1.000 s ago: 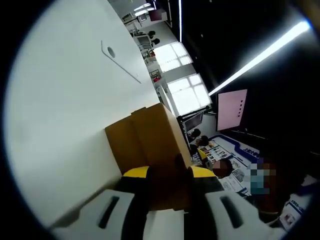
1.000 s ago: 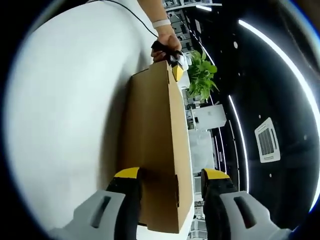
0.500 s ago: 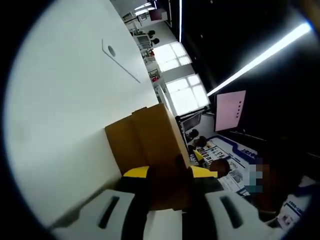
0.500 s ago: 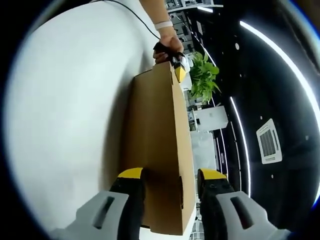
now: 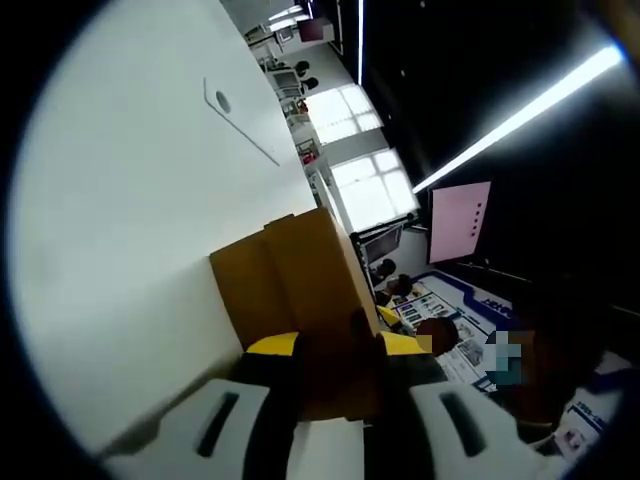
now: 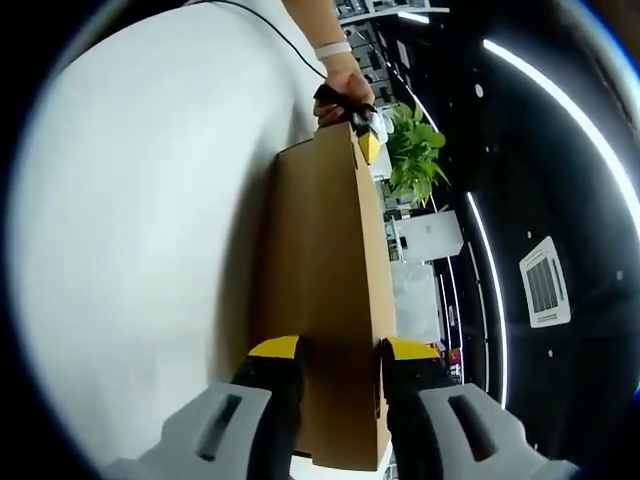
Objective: Operate the shoe box by opening the lid, removing the specified soft item, and placing it in the target area until the item is outside and the box remains undamaged.
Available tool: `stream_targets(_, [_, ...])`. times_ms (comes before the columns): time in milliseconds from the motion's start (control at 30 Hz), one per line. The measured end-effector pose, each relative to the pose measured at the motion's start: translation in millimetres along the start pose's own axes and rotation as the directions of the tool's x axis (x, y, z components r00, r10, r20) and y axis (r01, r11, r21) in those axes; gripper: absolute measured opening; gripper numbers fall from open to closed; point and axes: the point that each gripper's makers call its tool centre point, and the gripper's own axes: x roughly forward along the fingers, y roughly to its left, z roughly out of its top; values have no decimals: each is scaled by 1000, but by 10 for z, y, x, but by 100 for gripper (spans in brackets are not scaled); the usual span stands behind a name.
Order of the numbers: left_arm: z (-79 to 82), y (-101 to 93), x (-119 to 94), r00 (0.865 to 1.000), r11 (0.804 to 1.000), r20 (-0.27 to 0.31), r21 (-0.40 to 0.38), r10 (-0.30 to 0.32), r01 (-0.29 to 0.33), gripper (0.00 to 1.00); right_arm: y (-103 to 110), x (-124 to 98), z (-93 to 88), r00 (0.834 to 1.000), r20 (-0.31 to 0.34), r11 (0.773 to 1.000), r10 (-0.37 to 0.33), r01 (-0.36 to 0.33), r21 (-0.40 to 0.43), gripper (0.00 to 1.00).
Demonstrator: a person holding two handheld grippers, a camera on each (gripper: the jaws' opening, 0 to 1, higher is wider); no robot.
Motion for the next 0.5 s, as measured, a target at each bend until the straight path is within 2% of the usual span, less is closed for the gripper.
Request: stream_targets(500, [25, 5, -7, 1000, 1000, 0, 4, 1, -1, 29, 7, -11, -5, 1000, 8, 1000, -3, 3, -9, 30])
